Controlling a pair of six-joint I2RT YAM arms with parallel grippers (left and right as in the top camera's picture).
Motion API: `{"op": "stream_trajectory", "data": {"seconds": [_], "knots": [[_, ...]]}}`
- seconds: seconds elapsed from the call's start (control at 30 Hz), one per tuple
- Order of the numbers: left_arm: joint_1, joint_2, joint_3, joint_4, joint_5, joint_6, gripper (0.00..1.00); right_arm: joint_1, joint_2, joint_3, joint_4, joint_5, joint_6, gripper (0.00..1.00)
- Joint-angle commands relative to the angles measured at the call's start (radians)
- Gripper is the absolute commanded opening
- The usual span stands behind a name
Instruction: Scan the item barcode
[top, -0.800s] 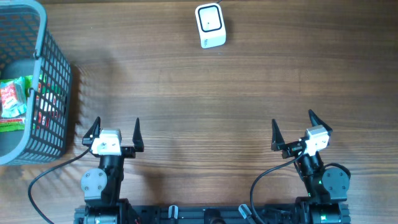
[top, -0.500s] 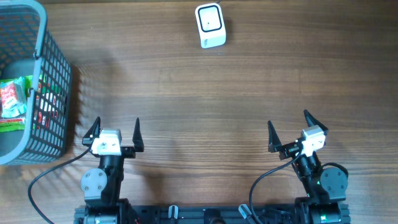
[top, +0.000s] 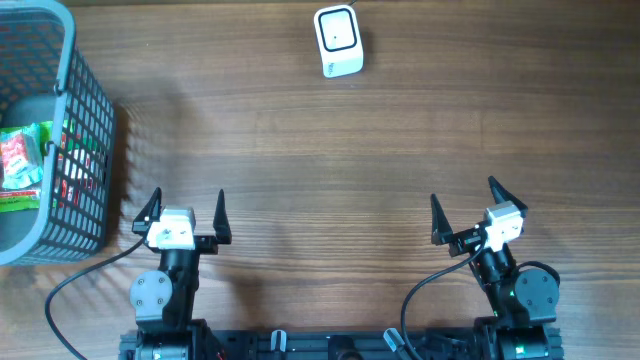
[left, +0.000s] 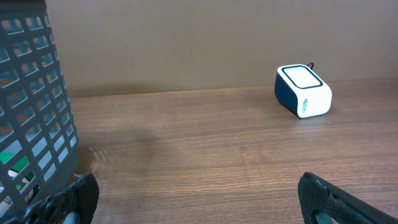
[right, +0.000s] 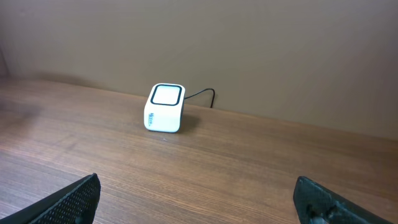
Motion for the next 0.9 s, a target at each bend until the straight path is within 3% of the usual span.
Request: {"op": "stream_trajectory", "data": {"seconds": [0.0,0.77,0.87], "knots": [[-0.004,-0.007,-0.004,-0.003,0.018,0.011,1.0,0.004,0.005,-0.001,0.001,0.005,-0.006,1.0],[-0.004,-0.006,-0.004,0.01,0.034,-0.001,1.0,0.004,0.005,-0.001,0.001,0.005,-0.006,1.0],[-0.004,-0.006,0.008,0.014,0.053,-0.176,1.0,0.004,0.005,-0.001,0.001,0.005,-0.006,1.0]]}}
